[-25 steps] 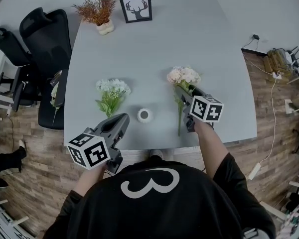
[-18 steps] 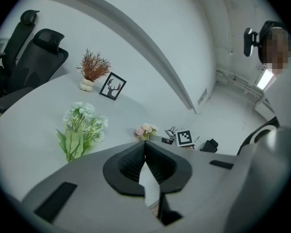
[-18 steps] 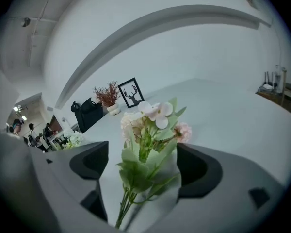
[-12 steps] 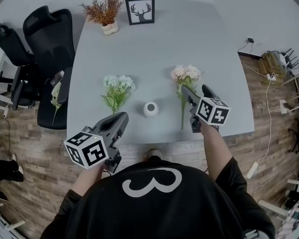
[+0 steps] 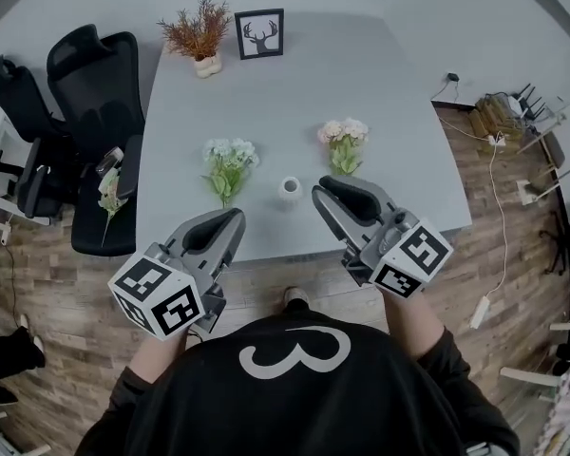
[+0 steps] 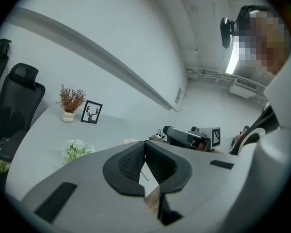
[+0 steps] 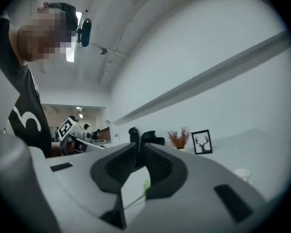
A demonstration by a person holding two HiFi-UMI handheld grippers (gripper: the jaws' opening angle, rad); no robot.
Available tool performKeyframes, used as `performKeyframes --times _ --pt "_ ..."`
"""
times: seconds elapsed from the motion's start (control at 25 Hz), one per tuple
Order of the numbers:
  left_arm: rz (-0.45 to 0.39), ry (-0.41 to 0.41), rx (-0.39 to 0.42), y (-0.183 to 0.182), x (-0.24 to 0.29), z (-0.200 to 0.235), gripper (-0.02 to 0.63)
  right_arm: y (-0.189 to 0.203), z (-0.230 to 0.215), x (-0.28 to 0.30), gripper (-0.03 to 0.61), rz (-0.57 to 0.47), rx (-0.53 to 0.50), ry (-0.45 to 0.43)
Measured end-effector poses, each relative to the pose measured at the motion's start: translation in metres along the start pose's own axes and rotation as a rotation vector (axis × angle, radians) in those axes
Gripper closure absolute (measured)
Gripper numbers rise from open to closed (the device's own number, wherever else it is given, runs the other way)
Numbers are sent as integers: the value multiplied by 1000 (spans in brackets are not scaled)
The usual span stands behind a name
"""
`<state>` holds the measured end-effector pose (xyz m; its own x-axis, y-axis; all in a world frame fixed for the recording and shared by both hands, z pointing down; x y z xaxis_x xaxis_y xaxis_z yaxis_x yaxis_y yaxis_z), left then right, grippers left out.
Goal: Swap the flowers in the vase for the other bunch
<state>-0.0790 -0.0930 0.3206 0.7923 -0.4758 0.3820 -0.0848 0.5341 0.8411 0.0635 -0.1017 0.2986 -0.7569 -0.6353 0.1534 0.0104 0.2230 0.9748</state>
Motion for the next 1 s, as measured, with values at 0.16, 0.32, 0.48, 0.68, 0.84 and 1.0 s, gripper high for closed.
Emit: performKeyframes --times 0.16,0.32,0.48,0.68,0.84,1.0 --pt "-31 27 44 -1 -26 -21 603 -1 58 -5 569 -6 52 -151" --pt "-44 82 28 11 -44 -34 603 19 92 -3 569 69 62 -165" --pt "-25 88 68 21 -58 -43 603 27 114 -1 569 90 80 -156" --pt "-27 101 96 31 -75 -47 603 29 133 0 569 89 94 -144" --pt "-39 109 115 37 -86 -49 603 28 146 2 569 85 91 -137" --pt "-40 129 65 40 -88 -47 603 31 150 2 569 90 97 -136"
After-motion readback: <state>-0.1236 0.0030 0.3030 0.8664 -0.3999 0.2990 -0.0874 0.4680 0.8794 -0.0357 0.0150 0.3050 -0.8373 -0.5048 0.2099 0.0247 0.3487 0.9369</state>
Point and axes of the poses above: the fingertips, and each gripper's own axes: x forward along the fingers, z to its left, y out of its underside, the point moved 2 cm from there along -x, backward along the fingers, and after that the axes turned 11 degrees about z, right-handed, at the moved point
